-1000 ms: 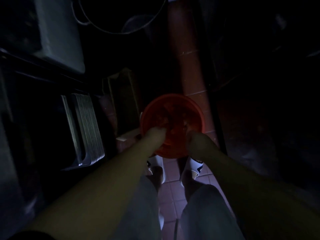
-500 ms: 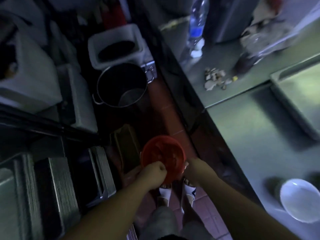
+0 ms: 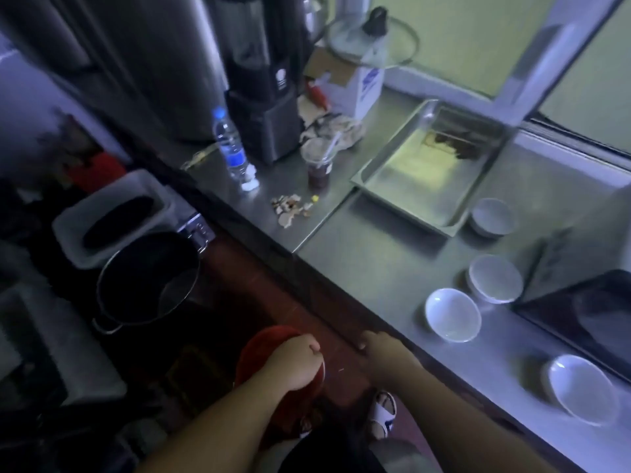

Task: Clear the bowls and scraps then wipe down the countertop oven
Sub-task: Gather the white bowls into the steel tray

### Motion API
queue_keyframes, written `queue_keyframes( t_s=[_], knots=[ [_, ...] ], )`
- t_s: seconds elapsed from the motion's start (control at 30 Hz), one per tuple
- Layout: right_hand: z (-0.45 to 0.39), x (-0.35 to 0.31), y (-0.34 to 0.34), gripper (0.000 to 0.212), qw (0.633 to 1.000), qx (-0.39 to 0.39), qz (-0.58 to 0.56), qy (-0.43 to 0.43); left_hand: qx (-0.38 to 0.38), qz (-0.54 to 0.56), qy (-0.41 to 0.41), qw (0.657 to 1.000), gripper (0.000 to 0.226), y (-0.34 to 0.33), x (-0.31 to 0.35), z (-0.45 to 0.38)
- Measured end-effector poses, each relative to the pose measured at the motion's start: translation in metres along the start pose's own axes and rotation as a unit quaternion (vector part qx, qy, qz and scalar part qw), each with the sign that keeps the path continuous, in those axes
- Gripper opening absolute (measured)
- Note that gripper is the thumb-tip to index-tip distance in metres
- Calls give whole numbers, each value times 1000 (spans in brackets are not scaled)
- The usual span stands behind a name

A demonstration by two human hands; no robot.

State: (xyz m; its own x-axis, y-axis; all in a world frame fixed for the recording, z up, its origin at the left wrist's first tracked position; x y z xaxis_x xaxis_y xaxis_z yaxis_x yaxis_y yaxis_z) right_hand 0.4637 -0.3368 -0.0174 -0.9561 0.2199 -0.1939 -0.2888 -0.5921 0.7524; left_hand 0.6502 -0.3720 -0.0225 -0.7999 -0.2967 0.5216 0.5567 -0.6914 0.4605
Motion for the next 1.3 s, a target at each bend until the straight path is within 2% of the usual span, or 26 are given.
queue_keyframes(
  t_s=[0.2, 0.4, 0.57, 0.67, 0.83, 0.9, 1.07, 1.3],
  knots=[
    [15, 90, 26, 32, 991, 40, -81, -102, -12, -74, -62, 995, 32, -19, 86, -23],
    [37, 186, 37, 41, 977, 44, -136, -157, -15, -166, -112, 980, 28, -61, 174, -50],
    [54, 255, 33, 38, 968, 45, -153, -192, -30, -199, -140, 969, 26, -103, 222, -62],
    [65, 287, 29, 38, 962, 46, -157, -219, -39, -210, -157, 964, 36, -130, 248, -65],
    [85, 337, 23, 33, 935, 91, -189, -285, -16, -237, -192, 952, 29, -155, 278, -76],
    [94, 354, 18, 45, 921, 119, -188, -319, -1, -241, -204, 949, 29, -155, 285, -82],
    [105, 376, 4, 76, 899, 129, -181, -378, 39, -250, -228, 940, 22, -146, 291, -102],
    [90, 384, -15, 114, 859, 110, -272, -419, 81, -294, -271, 913, 45, -109, 268, -145]
  ],
)
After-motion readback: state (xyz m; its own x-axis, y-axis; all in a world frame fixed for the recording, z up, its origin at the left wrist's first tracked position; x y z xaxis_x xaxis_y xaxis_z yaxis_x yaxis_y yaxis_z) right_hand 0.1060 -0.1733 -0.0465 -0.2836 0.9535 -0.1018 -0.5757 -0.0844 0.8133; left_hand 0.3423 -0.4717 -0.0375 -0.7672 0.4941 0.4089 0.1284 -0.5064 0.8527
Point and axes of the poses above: each hand's wrist, its own z-axis away from the middle knuckle, its own y-axis out of the back of the hand, x = y × z, the point moved 5 cm from there along -z, towards the middle knuckle, and after that the axes turned 10 degrees about z, right-handed, at the moved point
